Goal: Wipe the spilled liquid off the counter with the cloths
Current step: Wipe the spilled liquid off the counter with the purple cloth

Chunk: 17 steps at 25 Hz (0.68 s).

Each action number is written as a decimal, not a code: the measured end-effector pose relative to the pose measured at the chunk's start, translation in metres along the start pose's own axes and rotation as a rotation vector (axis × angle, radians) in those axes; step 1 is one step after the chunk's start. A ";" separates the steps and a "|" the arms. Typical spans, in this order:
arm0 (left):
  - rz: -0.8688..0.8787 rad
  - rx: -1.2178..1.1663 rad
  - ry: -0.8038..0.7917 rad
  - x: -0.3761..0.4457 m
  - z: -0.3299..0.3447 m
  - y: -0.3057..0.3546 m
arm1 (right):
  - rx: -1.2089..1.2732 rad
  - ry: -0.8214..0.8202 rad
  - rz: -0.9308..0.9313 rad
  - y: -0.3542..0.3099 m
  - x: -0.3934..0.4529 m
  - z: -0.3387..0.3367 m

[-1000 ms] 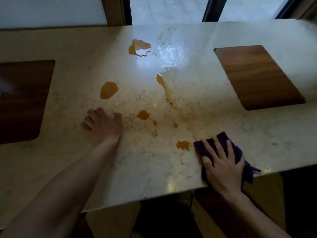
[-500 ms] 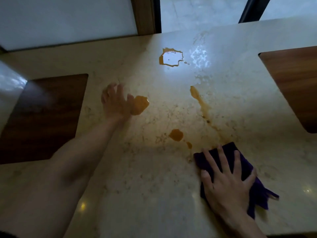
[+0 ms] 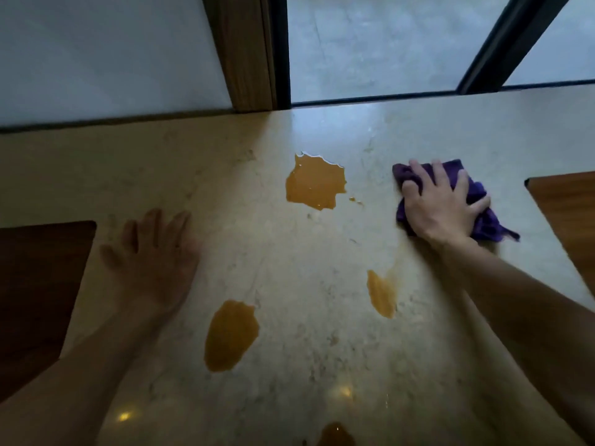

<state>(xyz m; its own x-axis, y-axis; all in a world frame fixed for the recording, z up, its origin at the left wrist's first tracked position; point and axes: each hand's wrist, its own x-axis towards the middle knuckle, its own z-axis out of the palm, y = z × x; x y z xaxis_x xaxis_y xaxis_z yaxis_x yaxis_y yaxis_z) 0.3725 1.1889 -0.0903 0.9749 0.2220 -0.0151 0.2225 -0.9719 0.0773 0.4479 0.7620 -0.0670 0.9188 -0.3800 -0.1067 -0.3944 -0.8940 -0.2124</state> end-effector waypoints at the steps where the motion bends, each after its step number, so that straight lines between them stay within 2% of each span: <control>1: 0.007 -0.008 0.001 -0.002 0.000 0.000 | 0.009 0.006 -0.006 -0.015 0.032 -0.002; 5: 0.017 0.004 0.068 -0.006 0.002 0.002 | -0.001 -0.052 -0.076 -0.067 0.121 -0.008; 8: 0.000 -0.029 0.039 -0.002 -0.001 0.004 | -0.061 -0.124 -0.306 -0.104 0.137 -0.002; 10: -0.009 -0.025 0.013 -0.005 -0.001 0.004 | -0.081 -0.155 -0.493 -0.121 0.121 0.002; 13: 0.006 -0.034 -0.006 -0.002 -0.007 0.004 | -0.116 -0.172 -0.719 -0.105 0.068 0.007; 17: 0.009 -0.033 0.024 -0.009 -0.011 0.011 | -0.174 -0.181 -0.838 -0.045 -0.035 0.006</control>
<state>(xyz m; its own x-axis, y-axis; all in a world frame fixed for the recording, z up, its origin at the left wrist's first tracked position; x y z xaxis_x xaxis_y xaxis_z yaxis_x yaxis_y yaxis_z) 0.3659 1.1775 -0.0781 0.9765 0.2153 0.0096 0.2130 -0.9709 0.1099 0.4334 0.8166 -0.0592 0.8829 0.4490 -0.1376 0.4314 -0.8912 -0.1401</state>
